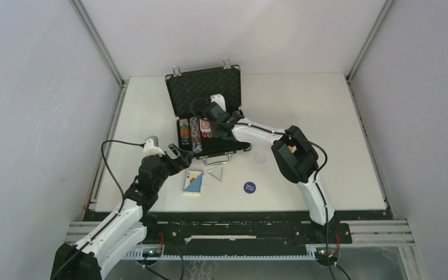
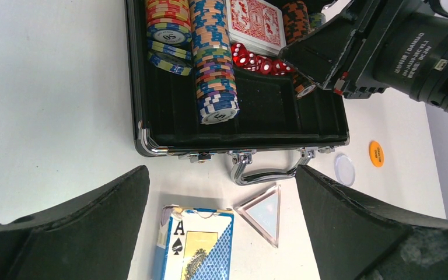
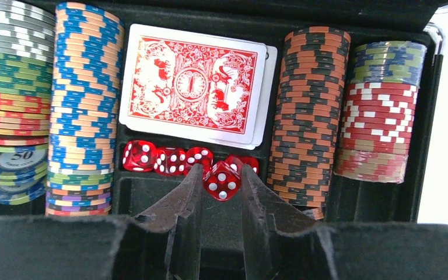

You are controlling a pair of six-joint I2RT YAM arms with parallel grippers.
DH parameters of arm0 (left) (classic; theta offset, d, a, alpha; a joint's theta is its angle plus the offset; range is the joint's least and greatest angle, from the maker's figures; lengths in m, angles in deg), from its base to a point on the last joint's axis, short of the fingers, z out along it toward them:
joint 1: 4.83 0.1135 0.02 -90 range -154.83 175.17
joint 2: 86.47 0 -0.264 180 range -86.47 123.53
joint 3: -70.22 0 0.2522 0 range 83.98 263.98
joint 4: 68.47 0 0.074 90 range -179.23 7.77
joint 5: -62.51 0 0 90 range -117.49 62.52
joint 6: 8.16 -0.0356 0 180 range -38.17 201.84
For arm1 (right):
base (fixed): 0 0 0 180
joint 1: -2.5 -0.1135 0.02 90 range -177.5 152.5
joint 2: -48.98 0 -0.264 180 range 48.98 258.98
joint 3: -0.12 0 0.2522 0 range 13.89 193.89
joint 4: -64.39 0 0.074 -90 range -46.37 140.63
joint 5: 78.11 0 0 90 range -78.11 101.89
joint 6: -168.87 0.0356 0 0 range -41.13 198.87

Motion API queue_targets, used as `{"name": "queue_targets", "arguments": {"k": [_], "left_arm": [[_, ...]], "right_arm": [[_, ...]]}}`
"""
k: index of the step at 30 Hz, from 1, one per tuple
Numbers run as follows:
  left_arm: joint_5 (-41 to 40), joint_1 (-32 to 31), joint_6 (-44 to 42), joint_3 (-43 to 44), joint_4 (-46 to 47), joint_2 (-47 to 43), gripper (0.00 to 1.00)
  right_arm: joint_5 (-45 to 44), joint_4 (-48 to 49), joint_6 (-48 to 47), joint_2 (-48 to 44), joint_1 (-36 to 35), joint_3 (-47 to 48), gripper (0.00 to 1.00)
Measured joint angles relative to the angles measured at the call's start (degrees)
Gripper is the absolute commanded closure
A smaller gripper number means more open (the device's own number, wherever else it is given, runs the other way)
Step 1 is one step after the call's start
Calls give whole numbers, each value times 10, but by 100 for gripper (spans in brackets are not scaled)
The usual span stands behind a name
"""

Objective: Pack up texas hold em set

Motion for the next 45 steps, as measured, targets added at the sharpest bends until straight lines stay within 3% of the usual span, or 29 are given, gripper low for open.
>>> {"name": "queue_targets", "arguments": {"k": [13,15,17,19,31,37,45], "left_arm": [[0,0,0,0,-1,0,0],[0,0,0,0,-1,0,0],[0,0,0,0,-1,0,0],[0,0,0,0,-1,0,0],[5,0,0,0,-1,-1,0],[6,0,0,0,0,-2,0],[11,0,0,0,7,-1,0]], "right_arm": [[6,-12,-3,30,-2,22,70],[7,-16,-3,31,-2,25,66],[7,-19,-3,31,-2,26,51],[7,-19,-3,31,-2,27,43],[-7,-2,-5,24,-4,11,42],[-33,24,-13,-44,-20,-63,38],[-34,51,7,-200,-46,-201,29]]}}
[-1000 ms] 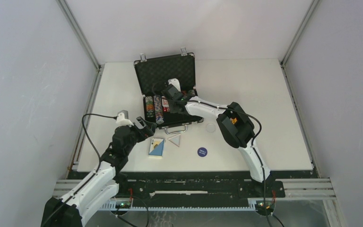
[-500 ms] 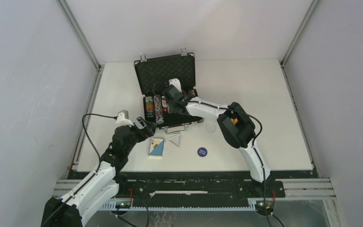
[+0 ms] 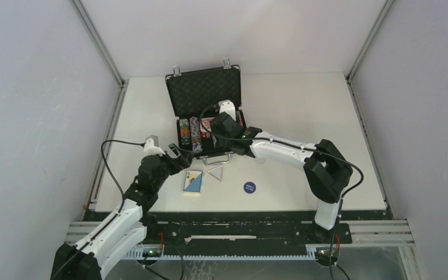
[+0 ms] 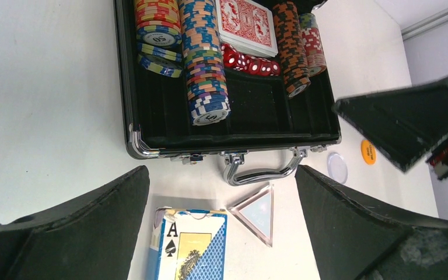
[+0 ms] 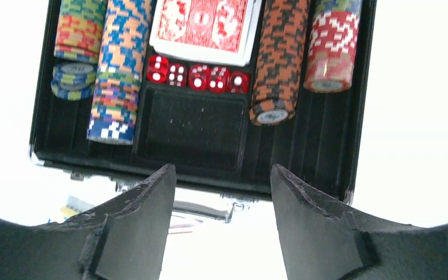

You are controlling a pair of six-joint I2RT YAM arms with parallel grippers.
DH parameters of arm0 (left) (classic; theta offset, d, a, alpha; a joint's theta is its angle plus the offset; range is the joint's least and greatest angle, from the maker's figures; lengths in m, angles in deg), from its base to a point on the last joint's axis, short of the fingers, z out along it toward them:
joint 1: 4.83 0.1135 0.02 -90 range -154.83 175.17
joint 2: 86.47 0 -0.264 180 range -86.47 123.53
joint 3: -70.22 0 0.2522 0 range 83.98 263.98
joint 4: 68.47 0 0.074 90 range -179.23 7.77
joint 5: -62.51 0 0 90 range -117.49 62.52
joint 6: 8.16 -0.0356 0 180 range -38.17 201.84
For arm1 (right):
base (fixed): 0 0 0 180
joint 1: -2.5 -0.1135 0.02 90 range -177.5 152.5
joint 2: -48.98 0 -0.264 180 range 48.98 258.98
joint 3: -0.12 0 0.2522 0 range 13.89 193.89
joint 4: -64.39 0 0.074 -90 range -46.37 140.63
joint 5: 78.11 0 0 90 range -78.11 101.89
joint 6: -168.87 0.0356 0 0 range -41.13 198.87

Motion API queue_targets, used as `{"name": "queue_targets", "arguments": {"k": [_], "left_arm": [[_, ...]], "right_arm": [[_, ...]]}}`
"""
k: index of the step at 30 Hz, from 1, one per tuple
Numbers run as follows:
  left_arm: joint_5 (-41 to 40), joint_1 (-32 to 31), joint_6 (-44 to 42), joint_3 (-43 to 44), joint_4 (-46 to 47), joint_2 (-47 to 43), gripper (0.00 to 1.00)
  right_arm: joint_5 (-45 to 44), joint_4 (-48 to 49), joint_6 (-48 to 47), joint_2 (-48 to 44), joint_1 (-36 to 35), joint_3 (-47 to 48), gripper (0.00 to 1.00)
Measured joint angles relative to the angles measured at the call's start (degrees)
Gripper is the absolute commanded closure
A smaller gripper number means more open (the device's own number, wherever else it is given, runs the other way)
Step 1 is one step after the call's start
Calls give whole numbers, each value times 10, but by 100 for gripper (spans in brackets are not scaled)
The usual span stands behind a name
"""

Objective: Pack up texas hold em set

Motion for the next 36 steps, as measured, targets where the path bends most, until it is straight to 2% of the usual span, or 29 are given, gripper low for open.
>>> {"name": "queue_targets", "arguments": {"k": [2,6,8,10,15,20,22,33,35,36], "left_arm": [[1,0,1,0,2,0,0],[-14,0,18,0,-5,-1,0],[-44,0,38,0,-29,-4,0],[-84,1,60,0,-70,-10,0],[-157,19,122,1,-160,-25,0],[-166,73,170,0,-200,-34,0],[-162,94,181,0,-204,-37,0],[-123,133,192,-9,-204,-14,0],[-115,134,192,-11,-200,-7,0],[-111,134,192,-11,-198,-3,0]], "right_arm": [[-2,-6,11,-19,-10,-21,26],[-5,-25,41,-18,-52,-31,11],[-13,-32,61,-13,-86,-31,3],[-21,-33,85,-4,-122,-30,0],[-47,-55,155,50,-191,9,0],[-101,-126,212,151,-233,143,0],[-111,-138,225,173,-241,167,0],[-107,-134,261,176,-232,114,1],[-96,-130,262,176,-225,104,6],[-91,-131,263,176,-224,102,13]]}}
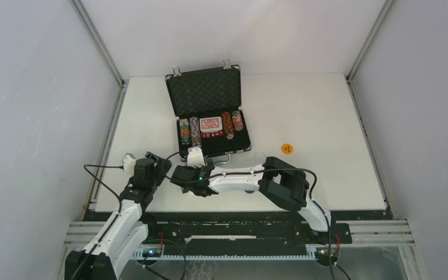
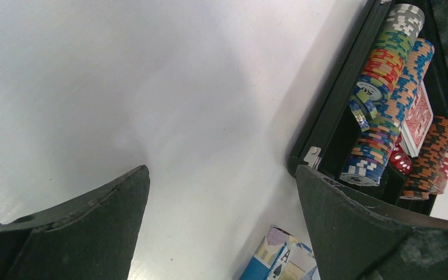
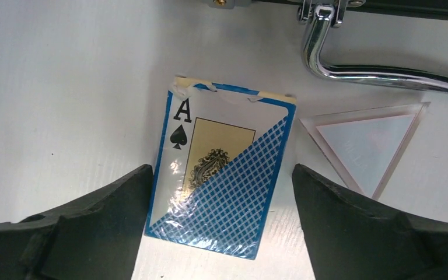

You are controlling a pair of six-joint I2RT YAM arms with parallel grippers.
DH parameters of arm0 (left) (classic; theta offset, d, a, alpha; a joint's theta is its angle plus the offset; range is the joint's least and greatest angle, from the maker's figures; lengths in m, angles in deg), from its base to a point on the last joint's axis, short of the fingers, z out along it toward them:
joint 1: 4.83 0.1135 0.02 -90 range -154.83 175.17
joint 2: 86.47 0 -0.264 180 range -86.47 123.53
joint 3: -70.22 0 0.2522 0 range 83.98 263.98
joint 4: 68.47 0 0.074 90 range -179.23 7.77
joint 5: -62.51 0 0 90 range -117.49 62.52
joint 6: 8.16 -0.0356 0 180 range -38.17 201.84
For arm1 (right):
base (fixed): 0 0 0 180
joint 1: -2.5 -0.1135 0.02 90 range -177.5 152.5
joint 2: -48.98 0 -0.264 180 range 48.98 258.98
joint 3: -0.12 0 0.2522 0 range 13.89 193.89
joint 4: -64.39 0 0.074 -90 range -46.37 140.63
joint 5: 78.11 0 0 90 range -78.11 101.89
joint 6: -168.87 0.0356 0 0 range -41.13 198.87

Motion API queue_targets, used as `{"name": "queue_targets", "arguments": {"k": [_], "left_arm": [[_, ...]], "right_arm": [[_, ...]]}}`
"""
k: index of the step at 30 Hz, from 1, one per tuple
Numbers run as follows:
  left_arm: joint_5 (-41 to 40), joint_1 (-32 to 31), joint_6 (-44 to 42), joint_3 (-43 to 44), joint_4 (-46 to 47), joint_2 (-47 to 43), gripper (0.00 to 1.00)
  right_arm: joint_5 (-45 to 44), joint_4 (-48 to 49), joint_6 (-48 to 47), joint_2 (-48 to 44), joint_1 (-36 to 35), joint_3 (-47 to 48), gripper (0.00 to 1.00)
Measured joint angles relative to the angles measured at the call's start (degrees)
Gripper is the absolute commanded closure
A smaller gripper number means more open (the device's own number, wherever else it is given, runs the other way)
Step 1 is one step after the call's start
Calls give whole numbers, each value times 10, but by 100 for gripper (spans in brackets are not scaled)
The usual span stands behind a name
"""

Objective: Pack up texas hold em set

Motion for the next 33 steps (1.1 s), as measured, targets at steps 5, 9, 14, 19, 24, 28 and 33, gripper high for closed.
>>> {"name": "queue_targets", "arguments": {"k": [5,9,14,19,24,28,33], "left_arm": [[9,2,-2,0,12,8,0],[18,3,-3,0,14,8,0],[43,3,-22,0,28,1,0],[95,4,-53,-8,74,-15,1],[176,4,-78,-43,156,-32,1],[228,4,-96,-49,195,-32,3],[275,-18,-112,-49,247,-33,6]], "right_arm": [[5,-6,3,0,1,0,32],[0,-8,9,0,1,0,46],[-11,1,-3,-21,1,-32,46],[-29,25,-54,-91,1,-124,51],[-27,114,-149,-184,4,-236,51],[-4,187,-230,-249,6,-309,49],[50,247,-331,-297,6,-368,48]]}}
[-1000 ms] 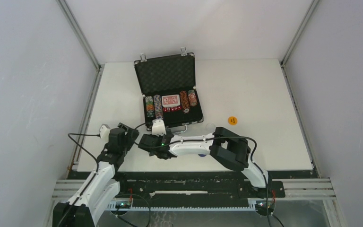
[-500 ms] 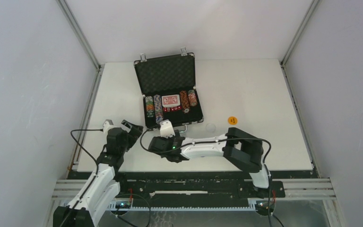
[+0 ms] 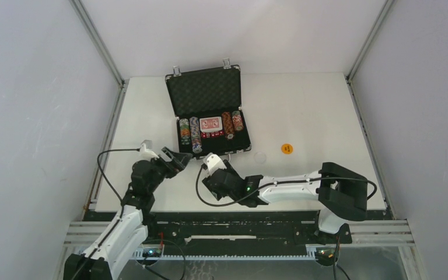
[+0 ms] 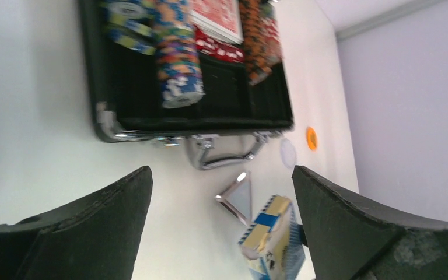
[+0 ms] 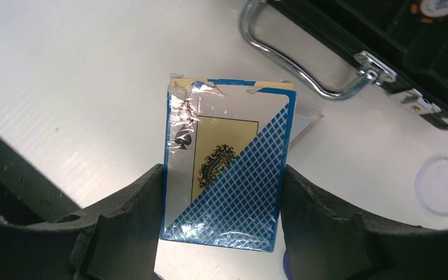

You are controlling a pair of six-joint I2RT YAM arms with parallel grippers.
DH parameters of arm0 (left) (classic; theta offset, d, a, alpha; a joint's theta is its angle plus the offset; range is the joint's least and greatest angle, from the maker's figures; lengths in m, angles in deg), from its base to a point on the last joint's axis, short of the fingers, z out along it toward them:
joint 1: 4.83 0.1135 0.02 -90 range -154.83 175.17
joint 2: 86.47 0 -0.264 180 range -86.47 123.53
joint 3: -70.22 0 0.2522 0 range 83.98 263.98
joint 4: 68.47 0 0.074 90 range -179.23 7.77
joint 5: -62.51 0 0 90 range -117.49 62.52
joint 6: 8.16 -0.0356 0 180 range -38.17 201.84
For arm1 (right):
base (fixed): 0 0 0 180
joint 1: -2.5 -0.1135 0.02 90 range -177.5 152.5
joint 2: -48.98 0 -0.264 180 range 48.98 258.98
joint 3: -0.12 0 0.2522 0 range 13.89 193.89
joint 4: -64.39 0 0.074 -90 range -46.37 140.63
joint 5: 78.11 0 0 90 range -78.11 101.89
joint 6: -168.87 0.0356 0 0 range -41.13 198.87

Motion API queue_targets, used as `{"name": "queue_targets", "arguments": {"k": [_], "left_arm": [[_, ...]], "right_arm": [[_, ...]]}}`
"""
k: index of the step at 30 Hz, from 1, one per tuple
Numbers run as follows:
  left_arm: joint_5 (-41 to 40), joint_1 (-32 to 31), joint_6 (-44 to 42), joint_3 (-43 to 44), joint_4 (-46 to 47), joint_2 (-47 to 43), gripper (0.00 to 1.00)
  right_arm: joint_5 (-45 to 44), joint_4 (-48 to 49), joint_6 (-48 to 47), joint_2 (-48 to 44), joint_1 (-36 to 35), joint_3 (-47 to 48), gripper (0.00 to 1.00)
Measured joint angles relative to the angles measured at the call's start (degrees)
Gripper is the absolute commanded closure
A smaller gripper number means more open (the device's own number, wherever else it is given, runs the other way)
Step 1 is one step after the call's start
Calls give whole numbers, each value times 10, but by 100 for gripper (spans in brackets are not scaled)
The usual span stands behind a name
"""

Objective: Pack up texas hold em set

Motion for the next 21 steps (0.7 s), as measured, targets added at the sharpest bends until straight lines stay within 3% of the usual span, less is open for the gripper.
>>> {"name": "queue_targets", "arguments": {"k": [9,12,16,21], "left_arm": [[104,-89,-25,0,100,84,7],[135,-109,-32,0,126,113,12],[171,-125,-38,0,160,144,30],[211,-135,-40,0,207,181,31]], "right_arm": [[94,28,-106,-33,2,-33,48],[109,35,-122,-41,1,-35,48],[123,49,-137,-54,0,-47,48],[127,49,-151,-64,0,-60,48]]}}
